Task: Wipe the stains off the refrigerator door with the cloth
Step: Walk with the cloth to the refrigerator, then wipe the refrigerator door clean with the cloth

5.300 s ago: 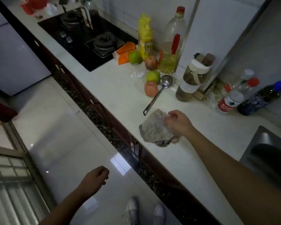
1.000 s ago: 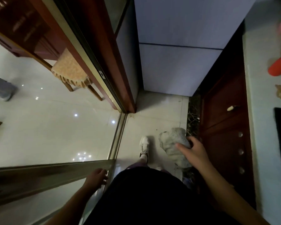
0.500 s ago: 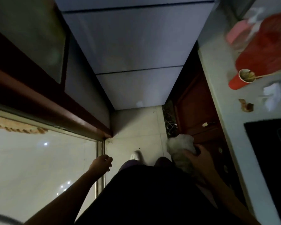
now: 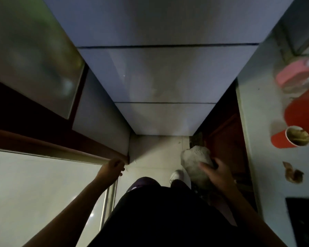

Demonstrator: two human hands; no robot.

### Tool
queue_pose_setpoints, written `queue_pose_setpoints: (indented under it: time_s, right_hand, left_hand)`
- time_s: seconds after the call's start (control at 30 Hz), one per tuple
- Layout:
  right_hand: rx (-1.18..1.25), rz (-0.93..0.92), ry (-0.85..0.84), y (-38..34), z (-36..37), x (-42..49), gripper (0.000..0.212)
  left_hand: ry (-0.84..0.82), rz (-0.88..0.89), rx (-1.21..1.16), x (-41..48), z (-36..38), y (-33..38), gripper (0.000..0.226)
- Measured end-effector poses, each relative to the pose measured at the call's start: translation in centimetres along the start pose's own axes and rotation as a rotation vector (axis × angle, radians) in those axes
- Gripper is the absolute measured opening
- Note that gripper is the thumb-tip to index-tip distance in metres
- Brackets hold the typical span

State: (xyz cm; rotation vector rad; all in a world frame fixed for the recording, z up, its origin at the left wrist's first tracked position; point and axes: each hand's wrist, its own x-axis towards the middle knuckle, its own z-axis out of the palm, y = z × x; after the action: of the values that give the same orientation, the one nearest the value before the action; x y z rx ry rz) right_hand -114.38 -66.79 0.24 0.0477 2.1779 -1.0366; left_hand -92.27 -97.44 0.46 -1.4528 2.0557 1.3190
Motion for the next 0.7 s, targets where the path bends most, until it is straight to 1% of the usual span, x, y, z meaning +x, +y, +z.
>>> queue_pose_setpoints:
  time_s: [0.03,0.1,0.2,0.3,0.37,0.43,0.53,0.63,0.7]
  right_hand:
    - [-0.001,-0.029,-0.014,-1.5,-0.4,0.8,0.065]
    - [-0.024,-0.135,-0.021,-4.9,-1.2,1.9,0.064]
    - [-0.044,-0.333,-0.001,-10.3,-2.7,2.3,0.054]
    - [-0.046,-0.55,0.001,-16.7,-4.3,1.0,0.047]
    - [-0.032,-0.704,0.026,-21.3,-5.4,-0.5,0.043]
    - [-0.012,-0.855,0.071,-26.2,-6.7,-2.1,0.039]
    - [0.007,-1.051,0.129,-33.7,-9.2,-4.6,0.036]
    - [-0.008,-1.231,0.2,-41.0,-11.9,-8.2,0.034]
    - [-0.019,-1.336,0.265,-45.4,-13.6,-10.7,0.037]
  left_hand:
    - [0.023,0.019,-0.003,0.0,-0.3,0.9,0.021]
    - [0.072,0.092,0.008,0.1,-1.3,2.5,0.026]
    - [0.129,0.182,0.057,0.2,-3.1,5.2,0.018]
    - [0.156,0.334,0.151,0.4,-5.7,9.3,0.012]
    - [0.2,0.441,0.196,-0.4,-8.2,13.0,0.014]
    - [0.245,0.546,0.158,-1.6,-11.0,16.8,0.024]
    - [0.396,0.718,0.082,-3.8,-15.9,22.6,0.036]
    - [0.582,0.879,0.093,-7.1,-21.3,28.9,0.041]
    - [0.716,0.991,0.15,-10.1,-24.8,33.0,0.04]
